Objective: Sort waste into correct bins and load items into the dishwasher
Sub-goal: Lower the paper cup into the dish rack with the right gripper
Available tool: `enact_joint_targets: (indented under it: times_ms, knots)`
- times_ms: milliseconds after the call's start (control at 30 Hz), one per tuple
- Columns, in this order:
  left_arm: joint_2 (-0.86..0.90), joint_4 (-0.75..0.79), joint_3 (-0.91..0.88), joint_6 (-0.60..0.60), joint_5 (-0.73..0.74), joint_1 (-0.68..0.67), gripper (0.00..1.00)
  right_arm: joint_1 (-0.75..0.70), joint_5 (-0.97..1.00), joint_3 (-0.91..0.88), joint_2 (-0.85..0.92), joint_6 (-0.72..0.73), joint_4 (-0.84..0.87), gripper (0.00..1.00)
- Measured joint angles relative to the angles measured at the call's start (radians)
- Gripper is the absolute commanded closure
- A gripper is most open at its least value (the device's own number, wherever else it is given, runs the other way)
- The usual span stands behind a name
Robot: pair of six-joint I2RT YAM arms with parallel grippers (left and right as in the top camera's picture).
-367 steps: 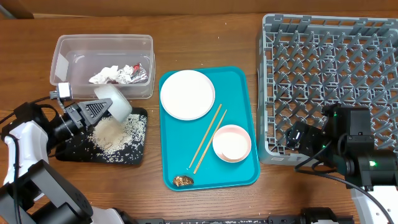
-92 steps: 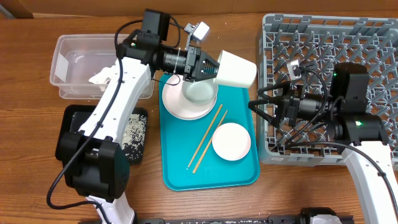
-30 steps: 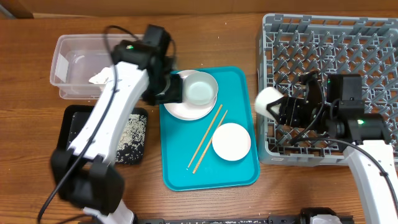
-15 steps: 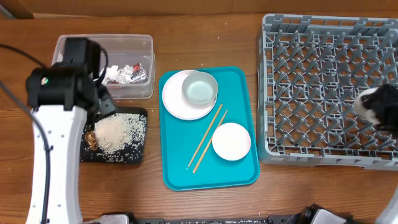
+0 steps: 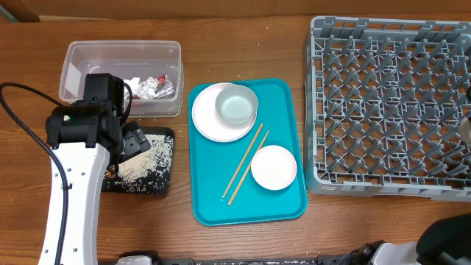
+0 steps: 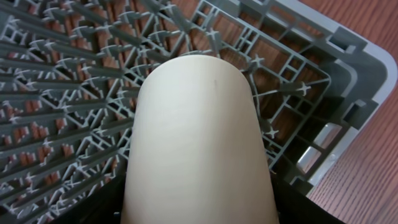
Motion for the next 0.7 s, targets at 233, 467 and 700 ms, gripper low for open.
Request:
enact_joint_targets:
  times_ms: [233, 467, 700]
  knots:
    - [0.0, 0.003, 0.0, 0.0, 0.0, 0.0, 0.0, -0.048, 0.007, 0.001, 0.106, 0.007, -0.017, 0.42]
    - [0.0, 0.003, 0.0, 0.0, 0.0, 0.0, 0.0, -0.048, 0.006, 0.001, 0.172, 0.006, -0.021, 0.42]
    - [0.0, 0.003, 0.0, 0.0, 0.0, 0.0, 0.0, -0.048, 0.007, 0.001, 0.203, 0.009, -0.01, 0.04]
